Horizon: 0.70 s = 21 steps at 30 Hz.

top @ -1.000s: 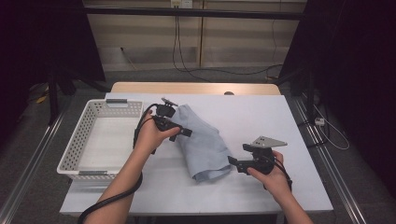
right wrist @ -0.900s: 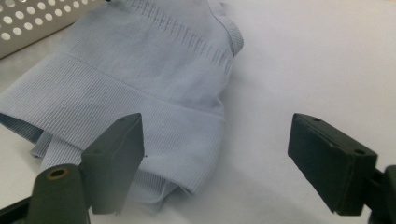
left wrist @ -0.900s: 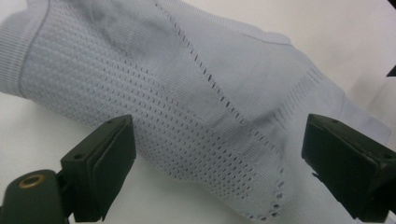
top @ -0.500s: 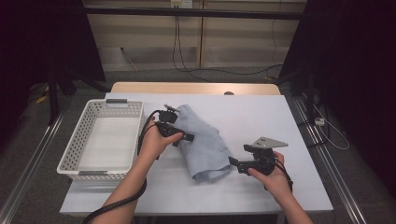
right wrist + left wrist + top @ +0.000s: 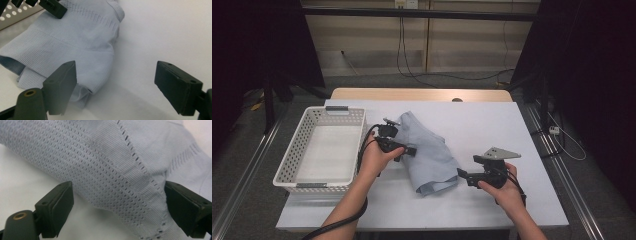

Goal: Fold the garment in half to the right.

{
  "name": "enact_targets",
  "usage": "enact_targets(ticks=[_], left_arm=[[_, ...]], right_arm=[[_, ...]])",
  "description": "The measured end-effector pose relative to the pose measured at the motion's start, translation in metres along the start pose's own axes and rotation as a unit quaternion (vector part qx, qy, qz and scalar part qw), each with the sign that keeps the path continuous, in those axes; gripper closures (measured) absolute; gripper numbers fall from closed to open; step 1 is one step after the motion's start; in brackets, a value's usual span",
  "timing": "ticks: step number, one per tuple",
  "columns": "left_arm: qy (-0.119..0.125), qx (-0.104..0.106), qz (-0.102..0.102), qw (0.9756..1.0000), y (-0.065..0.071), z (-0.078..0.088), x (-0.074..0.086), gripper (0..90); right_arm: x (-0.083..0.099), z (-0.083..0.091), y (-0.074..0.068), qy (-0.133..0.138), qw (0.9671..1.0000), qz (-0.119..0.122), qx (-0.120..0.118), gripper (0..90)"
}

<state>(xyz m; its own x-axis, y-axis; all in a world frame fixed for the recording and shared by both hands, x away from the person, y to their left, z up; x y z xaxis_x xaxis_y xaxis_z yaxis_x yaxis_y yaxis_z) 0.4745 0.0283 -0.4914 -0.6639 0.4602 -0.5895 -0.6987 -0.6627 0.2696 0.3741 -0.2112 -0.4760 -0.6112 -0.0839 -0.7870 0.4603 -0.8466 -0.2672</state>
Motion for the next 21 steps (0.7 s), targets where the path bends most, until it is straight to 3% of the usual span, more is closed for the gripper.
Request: enact_targets(ticks=[7,12,21], left_arm=[[0.007,-0.017,-0.010,0.9998,-0.0021,0.0042,0.0079,14.9],[0.018,-0.012,0.006,0.9997,-0.0028,0.0022,0.0107,13.5],[0.029,-0.009,0.012,0.9995,0.0010,0.0006,0.0080,10.6]], right_arm=[[0.0010,0.0022,0.0002,0.001,1.0000,-0.001,0.000,18.1],[0.0011,0.0042,-0.0002,0.002,1.0000,-0.001,0.001,18.1],[0.0015,0.0087,0.0046,0.004,1.0000,-0.001,0.006,18.0]])
Point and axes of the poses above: each handheld gripper's, and its own axes: z roughly backward along the jaws, x roughly out of its underside, y roughly to its right, the point moved 8 cm from there along -z, roughly forward along the jaws, and after that the axes turned 10 degrees about -z, right-handed, at the moved point
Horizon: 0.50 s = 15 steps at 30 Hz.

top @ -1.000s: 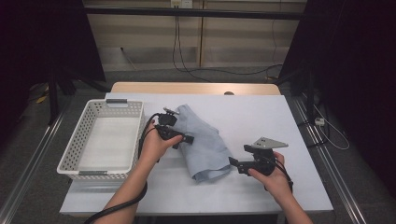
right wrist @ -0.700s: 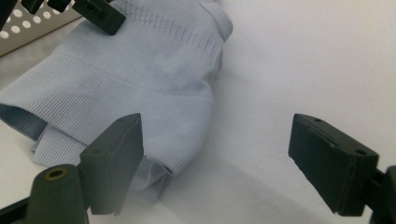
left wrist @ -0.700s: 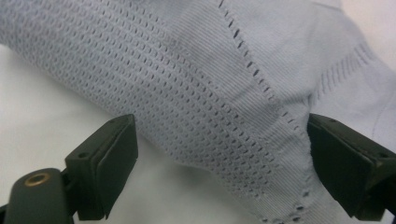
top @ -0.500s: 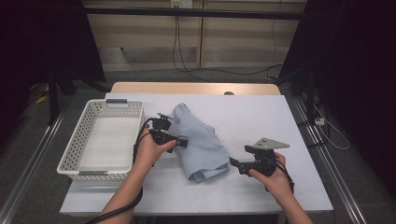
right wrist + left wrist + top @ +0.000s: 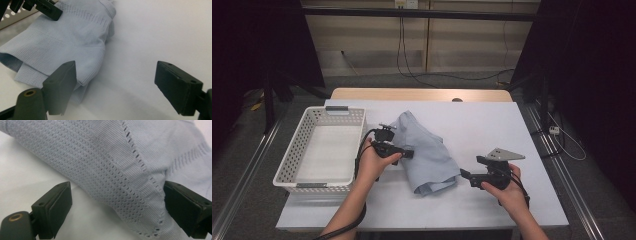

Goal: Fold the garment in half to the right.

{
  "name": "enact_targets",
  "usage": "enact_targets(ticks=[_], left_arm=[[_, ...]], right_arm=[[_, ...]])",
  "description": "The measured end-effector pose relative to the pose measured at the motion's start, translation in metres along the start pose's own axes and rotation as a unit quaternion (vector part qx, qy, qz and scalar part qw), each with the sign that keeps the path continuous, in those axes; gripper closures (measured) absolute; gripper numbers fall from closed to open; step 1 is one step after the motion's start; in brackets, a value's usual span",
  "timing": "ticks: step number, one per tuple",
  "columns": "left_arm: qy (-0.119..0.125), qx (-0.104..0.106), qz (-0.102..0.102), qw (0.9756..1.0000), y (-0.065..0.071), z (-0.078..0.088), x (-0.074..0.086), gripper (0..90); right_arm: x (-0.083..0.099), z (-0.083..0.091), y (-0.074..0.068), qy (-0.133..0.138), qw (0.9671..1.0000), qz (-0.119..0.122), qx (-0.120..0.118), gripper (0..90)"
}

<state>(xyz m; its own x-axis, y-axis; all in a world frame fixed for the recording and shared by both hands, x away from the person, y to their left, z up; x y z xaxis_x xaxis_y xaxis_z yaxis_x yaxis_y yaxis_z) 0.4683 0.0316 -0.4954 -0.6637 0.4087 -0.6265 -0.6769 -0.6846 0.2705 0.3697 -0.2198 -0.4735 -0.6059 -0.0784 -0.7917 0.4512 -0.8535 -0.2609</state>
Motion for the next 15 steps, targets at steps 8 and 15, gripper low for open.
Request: enact_targets(ticks=[8,15], left_arm=[[-0.005,0.006,0.001,1.0000,0.011,0.002,-0.003,11.2],[-0.005,-0.005,-0.001,1.0000,0.015,0.007,-0.001,7.2]], right_arm=[[0.000,0.005,0.000,0.006,1.0000,0.000,0.004,18.0],[0.002,0.008,0.001,0.005,1.0000,0.004,0.003,17.8]])
Point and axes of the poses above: each handheld gripper's, and its own axes: z roughly backward along the jaws, x roughly out of its underside, y roughly to its right, the point moved 8 cm from there along -z, roughly forward along the jaws, and after that the axes turned 10 degrees about -z, right-handed, at the moved point
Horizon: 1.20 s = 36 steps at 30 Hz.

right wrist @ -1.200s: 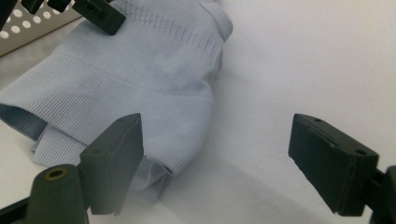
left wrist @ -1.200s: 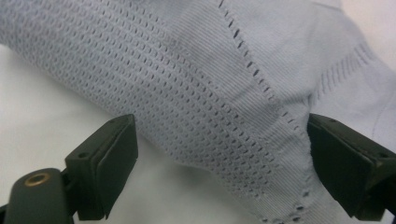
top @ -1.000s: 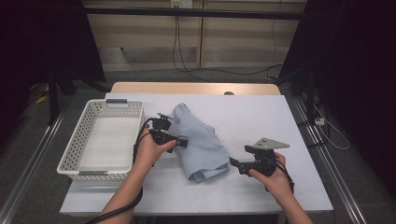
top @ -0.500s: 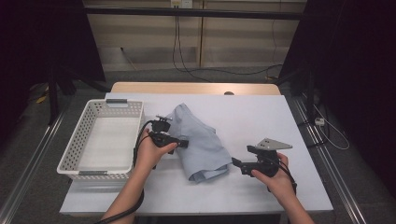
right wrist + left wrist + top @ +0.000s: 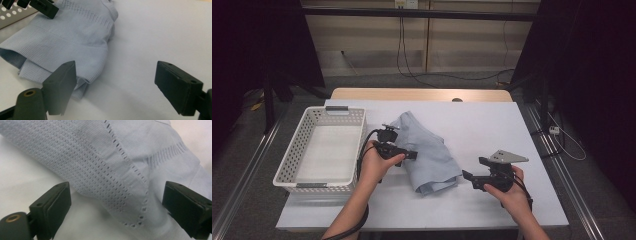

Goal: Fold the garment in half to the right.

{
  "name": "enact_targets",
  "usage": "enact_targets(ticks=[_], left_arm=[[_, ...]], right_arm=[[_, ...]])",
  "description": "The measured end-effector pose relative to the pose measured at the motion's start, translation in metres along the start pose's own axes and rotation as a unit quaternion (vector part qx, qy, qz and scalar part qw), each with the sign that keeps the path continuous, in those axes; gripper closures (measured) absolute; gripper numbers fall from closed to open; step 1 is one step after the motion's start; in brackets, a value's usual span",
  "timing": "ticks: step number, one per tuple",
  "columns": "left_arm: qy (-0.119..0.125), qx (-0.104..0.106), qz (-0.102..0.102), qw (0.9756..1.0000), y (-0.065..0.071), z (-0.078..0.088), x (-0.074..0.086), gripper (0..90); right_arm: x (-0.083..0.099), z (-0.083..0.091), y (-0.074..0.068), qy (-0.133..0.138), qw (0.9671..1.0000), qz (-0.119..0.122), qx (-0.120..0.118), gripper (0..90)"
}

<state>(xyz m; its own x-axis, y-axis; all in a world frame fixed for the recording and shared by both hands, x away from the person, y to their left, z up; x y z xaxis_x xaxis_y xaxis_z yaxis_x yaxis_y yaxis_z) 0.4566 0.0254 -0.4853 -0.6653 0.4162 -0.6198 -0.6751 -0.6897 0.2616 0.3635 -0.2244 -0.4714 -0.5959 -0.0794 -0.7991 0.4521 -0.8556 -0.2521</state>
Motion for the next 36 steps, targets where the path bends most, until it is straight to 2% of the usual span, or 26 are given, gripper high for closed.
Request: enact_targets(ticks=[7,14,19,31,35,36], left_arm=[[-0.006,0.004,0.003,1.0000,0.000,-0.005,0.005,4.9],[-0.008,0.008,0.007,0.9999,0.000,-0.010,0.006,5.0],[-0.009,0.007,0.007,0.9999,0.000,-0.012,0.006,7.1],[-0.008,0.016,0.022,0.9996,0.002,-0.017,0.006,15.6],[-0.006,0.021,0.035,0.9992,0.003,-0.017,0.006,18.6],[-0.005,0.025,0.038,0.9989,0.004,-0.018,0.005,22.0]], right_arm=[[0.000,0.000,0.003,0.000,0.9999,-0.012,-0.009,16.5],[0.004,-0.001,0.002,-0.006,0.9999,-0.007,-0.011,15.7],[0.006,0.000,0.002,-0.005,0.9999,-0.008,-0.010,15.5],[0.010,-0.002,0.001,-0.012,0.9998,-0.009,-0.014,14.8],[0.010,-0.002,0.001,-0.012,0.9998,-0.010,-0.015,14.8],[0.010,-0.002,0.001,-0.011,0.9998,-0.010,-0.014,14.8]])
Point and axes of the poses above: each handheld gripper's, and its own axes: z roughly backward along the jaws, x roughly out of its underside, y roughly to its right, the point moved 8 cm from there along -z, roughly forward along the jaws, and after that the axes turned 10 degrees about -z, right-handed, at the moved point
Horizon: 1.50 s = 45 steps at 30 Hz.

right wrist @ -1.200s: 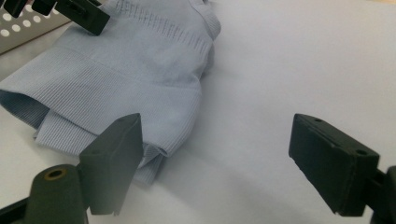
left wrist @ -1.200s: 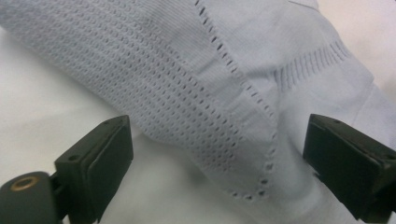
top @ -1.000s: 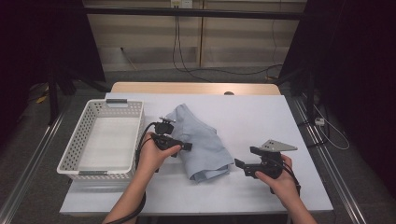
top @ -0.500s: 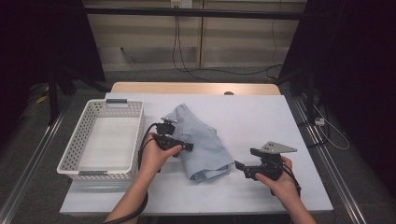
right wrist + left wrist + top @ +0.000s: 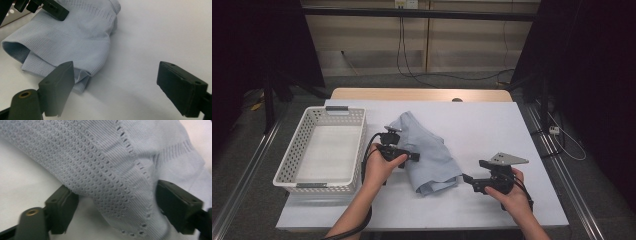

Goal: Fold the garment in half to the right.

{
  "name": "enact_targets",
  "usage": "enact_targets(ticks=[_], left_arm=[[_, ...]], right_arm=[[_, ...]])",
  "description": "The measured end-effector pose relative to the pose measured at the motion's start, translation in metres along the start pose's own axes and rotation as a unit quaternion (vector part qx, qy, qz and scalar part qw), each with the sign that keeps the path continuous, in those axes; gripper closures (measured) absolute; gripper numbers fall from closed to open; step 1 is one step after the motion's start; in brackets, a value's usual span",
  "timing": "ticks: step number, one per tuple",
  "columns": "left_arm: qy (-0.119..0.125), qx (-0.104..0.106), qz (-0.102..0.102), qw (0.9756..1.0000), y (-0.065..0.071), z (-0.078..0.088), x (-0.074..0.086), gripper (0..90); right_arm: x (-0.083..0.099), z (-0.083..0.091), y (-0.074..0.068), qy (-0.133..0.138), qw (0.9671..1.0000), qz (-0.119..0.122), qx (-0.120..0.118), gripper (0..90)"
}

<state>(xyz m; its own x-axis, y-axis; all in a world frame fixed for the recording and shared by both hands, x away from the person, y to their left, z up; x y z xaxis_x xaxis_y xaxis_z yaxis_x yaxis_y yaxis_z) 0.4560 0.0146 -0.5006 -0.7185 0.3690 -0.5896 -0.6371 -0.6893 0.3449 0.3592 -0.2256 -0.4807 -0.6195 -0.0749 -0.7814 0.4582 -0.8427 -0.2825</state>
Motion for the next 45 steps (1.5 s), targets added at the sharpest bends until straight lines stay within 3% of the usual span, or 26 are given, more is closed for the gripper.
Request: enact_targets(ticks=[5,10,16,18,20,22,25,28,32,34,37,45], left_arm=[[0.004,-0.002,-0.002,1.0000,0.001,-0.002,0.000,22.1],[0.013,0.008,0.014,0.9998,0.004,-0.004,0.000,26.7],[0.012,0.035,0.052,0.9980,0.009,-0.006,0.001,47.4],[0.008,0.038,0.054,0.9978,0.009,-0.007,0.002,51.3],[0.008,0.044,0.073,0.9963,0.010,-0.007,0.001,54.8],[0.001,0.045,0.066,0.9968,0.009,-0.006,0.000,59.9],[-0.007,0.056,0.077,0.9955,0.008,-0.002,-0.003,62.8],[-0.011,0.049,0.075,0.9959,0.001,0.003,-0.009,64.4],[-0.009,0.024,0.060,0.9979,-0.018,0.010,-0.017,61.6],[-0.004,0.016,0.051,0.9986,-0.022,0.006,-0.017,53.2],[0.002,0.016,0.059,0.9981,-0.021,0.001,-0.015,41.0],[0.005,0.018,0.066,0.9977,-0.016,0.000,-0.011,29.7]], right_arm=[[0.000,0.000,0.000,0.000,1.0000,0.002,0.000,14.8],[0.000,-0.001,-0.002,-0.001,1.0000,0.006,-0.001,14.8],[0.000,-0.001,-0.001,0.001,1.0000,0.009,0.000,14.8],[0.000,-0.001,0.000,0.000,1.0000,0.008,0.001,14.8],[-0.001,-0.001,0.000,0.001,1.0000,0.010,0.001,14.8],[-0.001,-0.001,-0.001,0.002,1.0000,0.009,0.001,14.8],[-0.001,-0.001,-0.001,0.002,0.9999,0.010,0.001,14.8],[-0.001,-0.001,0.000,0.002,0.9999,0.010,0.002,14.8],[-0.002,0.001,0.002,0.006,0.9999,0.009,0.002,14.8],[-0.003,0.001,0.002,0.007,0.9999,0.007,0.002,14.8],[-0.004,0.000,0.003,0.008,0.9999,0.006,0.001,14.8],[-0.003,-0.001,0.001,0.007,0.9999,0.012,-0.001,14.8]])
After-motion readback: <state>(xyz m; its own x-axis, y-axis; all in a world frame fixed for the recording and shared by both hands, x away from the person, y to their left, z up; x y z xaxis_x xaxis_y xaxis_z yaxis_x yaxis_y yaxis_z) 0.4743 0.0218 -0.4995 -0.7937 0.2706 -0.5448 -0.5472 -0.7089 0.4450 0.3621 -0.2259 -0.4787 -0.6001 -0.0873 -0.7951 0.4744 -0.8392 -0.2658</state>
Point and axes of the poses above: each handheld gripper's, and its own axes: z roughly backward along the jaws, x roughly out of its underside, y roughly to its right, the point moved 8 cm from there along -z, roughly forward along the jaws, and after that the axes turned 10 degrees about -z, right-handed, at the moved point
